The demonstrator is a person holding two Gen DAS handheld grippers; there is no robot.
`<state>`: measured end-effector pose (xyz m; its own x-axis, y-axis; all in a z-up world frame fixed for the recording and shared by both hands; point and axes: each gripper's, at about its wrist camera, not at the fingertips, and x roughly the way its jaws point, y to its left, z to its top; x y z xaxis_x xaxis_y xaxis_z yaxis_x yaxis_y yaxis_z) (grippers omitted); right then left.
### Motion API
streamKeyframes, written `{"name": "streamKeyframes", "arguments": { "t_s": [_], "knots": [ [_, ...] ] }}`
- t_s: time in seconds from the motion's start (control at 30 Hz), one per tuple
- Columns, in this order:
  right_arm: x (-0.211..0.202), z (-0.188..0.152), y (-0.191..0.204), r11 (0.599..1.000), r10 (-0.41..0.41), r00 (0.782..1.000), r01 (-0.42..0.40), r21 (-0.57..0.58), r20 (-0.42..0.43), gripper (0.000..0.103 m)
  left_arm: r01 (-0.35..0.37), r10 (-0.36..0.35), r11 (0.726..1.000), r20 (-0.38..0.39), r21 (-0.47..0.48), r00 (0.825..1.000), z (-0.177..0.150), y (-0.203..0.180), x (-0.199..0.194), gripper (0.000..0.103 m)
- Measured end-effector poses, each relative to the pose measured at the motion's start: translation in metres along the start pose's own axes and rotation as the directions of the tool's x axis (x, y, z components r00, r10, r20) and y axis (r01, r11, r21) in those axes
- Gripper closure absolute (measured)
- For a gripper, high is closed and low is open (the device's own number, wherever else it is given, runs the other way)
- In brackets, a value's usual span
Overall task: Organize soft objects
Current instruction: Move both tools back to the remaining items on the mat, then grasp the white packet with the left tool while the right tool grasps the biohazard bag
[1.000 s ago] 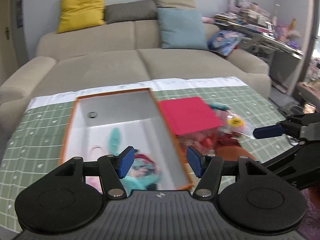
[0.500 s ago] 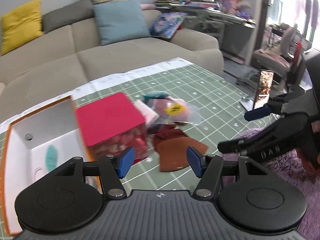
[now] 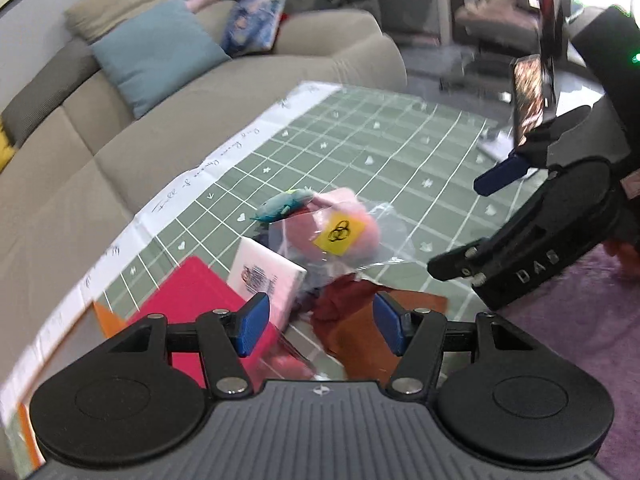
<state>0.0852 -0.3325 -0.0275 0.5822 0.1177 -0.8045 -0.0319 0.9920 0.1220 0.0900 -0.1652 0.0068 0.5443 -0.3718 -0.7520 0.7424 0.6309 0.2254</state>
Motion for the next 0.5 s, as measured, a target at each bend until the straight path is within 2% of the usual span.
{"name": "streamKeyframes", "arguments": {
  "t_s": [0.17,0.23,0.33,0.43,0.5],
  "knots": [
    [0.032,0.018,-0.008,1.000,0.013,0.997,-0.013,0.003,-0.070,0.010,0.012,-0.003,0.997,-0.118,0.079,0.993,0.031,0.012,0.036,0.032],
    [0.042,0.023,-0.013,0.999,0.022,0.996,-0.019,0.033,-0.086,0.010,0.033,-0.021,0.997,-0.172,0.069,0.985,0.043,0.020,0.051,0.032],
    [0.056,0.030,-0.019,0.996,0.037,0.994,-0.029,0.082,-0.103,0.010,0.063,-0.061,0.998,-0.248,-0.003,0.967,0.061,0.035,0.074,0.032],
    [0.070,0.036,-0.024,0.993,0.042,0.991,-0.028,0.117,-0.123,0.010,0.067,-0.088,0.995,-0.350,-0.070,0.932,0.075,0.045,0.104,0.033],
    [0.078,0.039,-0.026,0.990,0.047,0.990,-0.028,0.139,-0.133,0.010,0.037,-0.078,0.994,-0.413,-0.106,0.908,0.081,0.051,0.125,0.033]
  ]
}}
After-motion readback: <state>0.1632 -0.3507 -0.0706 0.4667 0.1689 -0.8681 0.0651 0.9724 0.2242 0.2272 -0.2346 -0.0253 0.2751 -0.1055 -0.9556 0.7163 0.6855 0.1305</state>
